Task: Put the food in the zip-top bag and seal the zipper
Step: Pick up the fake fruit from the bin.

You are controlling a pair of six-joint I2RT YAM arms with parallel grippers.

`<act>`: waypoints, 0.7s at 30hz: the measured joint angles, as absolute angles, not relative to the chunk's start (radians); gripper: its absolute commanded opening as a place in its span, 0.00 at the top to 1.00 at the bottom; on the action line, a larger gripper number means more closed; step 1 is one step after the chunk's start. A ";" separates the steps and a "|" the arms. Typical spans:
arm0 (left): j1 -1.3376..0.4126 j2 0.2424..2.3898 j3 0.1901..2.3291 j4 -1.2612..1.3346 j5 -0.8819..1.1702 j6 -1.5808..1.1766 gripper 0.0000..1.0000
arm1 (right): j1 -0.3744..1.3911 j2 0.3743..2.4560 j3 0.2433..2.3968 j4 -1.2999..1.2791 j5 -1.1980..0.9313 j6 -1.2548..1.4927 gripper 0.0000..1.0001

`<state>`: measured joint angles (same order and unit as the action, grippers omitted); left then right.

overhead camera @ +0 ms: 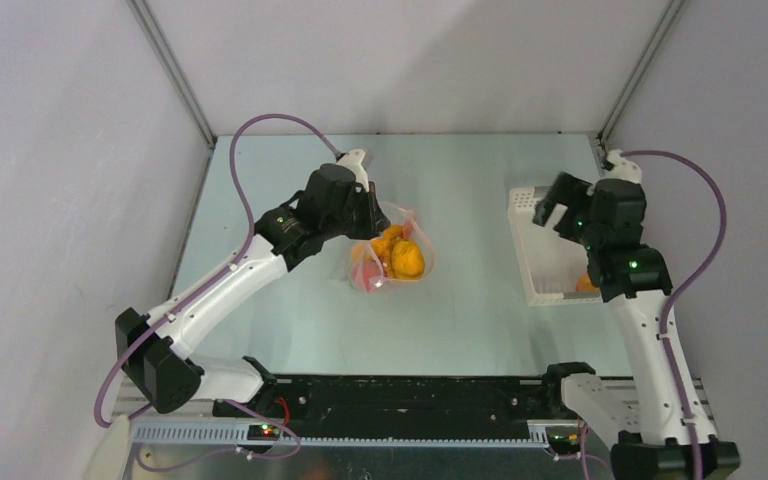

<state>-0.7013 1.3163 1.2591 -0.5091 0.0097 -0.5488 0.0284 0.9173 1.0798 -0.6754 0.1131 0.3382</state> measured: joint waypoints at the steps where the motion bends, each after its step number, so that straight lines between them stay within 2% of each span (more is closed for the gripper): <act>1: -0.701 1.316 1.259 -0.506 0.009 -0.548 1.00 | -0.021 0.923 1.066 -0.698 0.103 0.340 0.01; 13: -0.701 1.315 1.232 -0.402 0.013 -0.519 1.00 | -0.456 1.055 1.033 -0.764 -0.121 0.267 0.01; 21: -0.701 1.315 1.190 -0.337 0.031 -0.483 1.00 | -0.480 1.101 1.033 -0.726 -0.183 0.229 0.01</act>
